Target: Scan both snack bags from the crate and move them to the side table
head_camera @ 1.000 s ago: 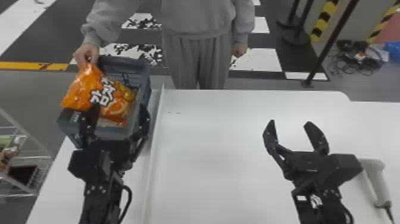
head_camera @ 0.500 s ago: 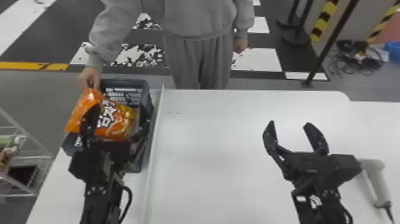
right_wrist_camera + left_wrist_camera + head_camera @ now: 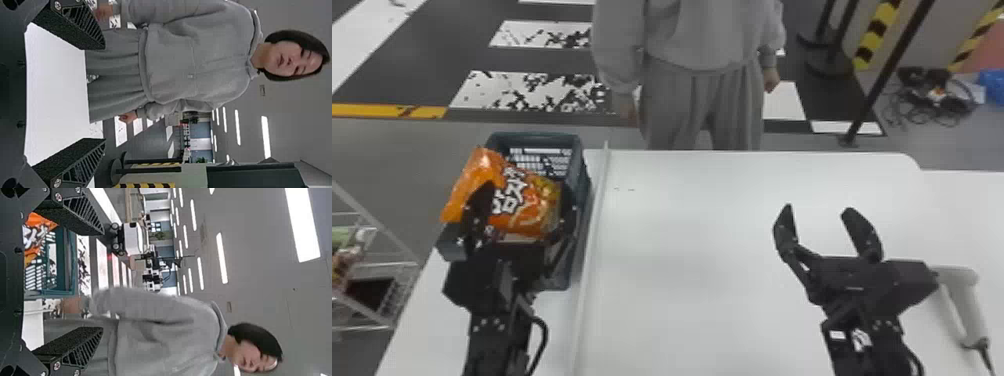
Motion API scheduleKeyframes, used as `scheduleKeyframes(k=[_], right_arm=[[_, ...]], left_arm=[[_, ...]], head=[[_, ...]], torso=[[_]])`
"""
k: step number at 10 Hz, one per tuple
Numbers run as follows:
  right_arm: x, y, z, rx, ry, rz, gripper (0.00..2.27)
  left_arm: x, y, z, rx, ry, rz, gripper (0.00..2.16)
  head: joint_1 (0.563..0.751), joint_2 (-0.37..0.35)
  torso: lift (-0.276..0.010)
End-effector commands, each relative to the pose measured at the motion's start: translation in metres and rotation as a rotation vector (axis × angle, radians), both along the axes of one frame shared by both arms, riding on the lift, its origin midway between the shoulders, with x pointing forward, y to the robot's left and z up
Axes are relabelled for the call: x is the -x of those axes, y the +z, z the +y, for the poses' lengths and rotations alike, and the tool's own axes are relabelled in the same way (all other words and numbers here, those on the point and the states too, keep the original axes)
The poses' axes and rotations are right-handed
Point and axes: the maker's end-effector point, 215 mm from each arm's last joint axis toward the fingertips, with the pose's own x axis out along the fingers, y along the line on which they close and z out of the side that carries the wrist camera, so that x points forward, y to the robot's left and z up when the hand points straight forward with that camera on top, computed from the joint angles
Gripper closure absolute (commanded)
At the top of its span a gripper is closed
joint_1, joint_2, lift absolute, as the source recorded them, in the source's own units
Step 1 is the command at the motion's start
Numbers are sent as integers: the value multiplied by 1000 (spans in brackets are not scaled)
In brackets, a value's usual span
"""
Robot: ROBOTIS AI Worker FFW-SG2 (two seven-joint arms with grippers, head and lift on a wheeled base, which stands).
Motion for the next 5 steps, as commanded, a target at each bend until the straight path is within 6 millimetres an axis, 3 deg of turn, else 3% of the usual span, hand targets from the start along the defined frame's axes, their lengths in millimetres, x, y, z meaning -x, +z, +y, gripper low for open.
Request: scheduleKeyframes(k=[1,3,5], right_arm=[[0,-1,1,0,1,1,83],[-1,-4,1,-1,2,6,83],[0,-6,2,0,4,10,83]], left_arm=[[3,-13,27,-5,41,15,137],[8,-25,69,7,100,37,137],[7,-33,98,27,135,94,137]], head=[[695,9],[695,47],[695,108]], torso=[[-29],[-29],[-29]])
